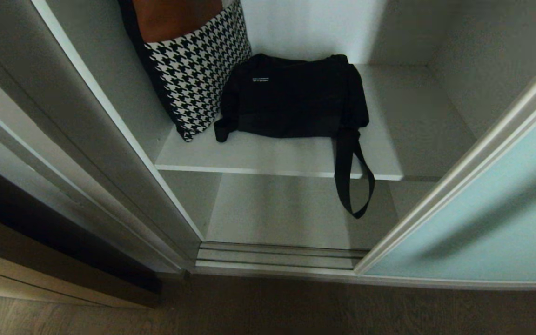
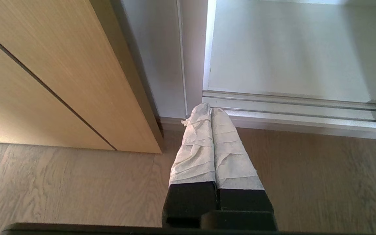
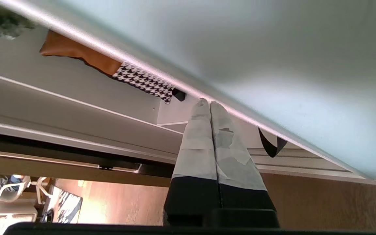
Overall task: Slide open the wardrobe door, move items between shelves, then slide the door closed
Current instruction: Close the door
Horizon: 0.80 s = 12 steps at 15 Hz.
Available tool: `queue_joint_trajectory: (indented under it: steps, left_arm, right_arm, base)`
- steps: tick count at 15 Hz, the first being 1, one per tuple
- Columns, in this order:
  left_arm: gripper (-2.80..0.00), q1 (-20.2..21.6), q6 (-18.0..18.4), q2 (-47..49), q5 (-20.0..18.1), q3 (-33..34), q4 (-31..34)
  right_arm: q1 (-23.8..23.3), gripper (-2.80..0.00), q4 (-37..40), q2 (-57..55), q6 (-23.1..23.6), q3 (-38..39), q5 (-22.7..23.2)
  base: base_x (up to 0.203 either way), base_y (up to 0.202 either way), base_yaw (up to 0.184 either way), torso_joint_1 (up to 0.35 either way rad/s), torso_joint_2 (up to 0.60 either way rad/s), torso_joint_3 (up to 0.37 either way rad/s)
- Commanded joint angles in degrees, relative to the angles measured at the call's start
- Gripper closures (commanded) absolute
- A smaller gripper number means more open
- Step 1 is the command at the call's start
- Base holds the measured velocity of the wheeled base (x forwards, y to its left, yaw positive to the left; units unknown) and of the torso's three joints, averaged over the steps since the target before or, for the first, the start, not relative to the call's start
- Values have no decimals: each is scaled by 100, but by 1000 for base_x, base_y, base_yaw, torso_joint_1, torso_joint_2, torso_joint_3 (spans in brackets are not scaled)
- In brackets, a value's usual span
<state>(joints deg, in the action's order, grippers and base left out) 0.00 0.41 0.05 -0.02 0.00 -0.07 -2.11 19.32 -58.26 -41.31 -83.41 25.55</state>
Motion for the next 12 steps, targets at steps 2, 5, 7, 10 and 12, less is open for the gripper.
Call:
queue_joint_trajectory:
  steps: [2,5,7,10,12]
  left_arm:
    - [0,0,2,4,2,0,-1]
    - [0,0,2,4,2,0,-1]
    - [0,0,2,9,2,0,-1]
    - [0,0,-1,4,2,0,-1]
    - [0,0,2,4,-2,0,-1]
  right_arm:
    - [0,0,2,-291,-18,-86,17]
    - [0,0,-35,-479,-17,-131,5]
    - [0,0,-136,-570,-8,-132,-105]
    - [65,0,-245,-634,20,-82,-222]
    - [286,0,-235,-613,34,-79,-213]
  base:
    - [0,0,0,0,0,0]
    - [0,0,0,0,0,0]
    - [0,0,0,0,0,0]
    - [0,0,0,0,0,0]
    - [0,0,0,0,0,0]
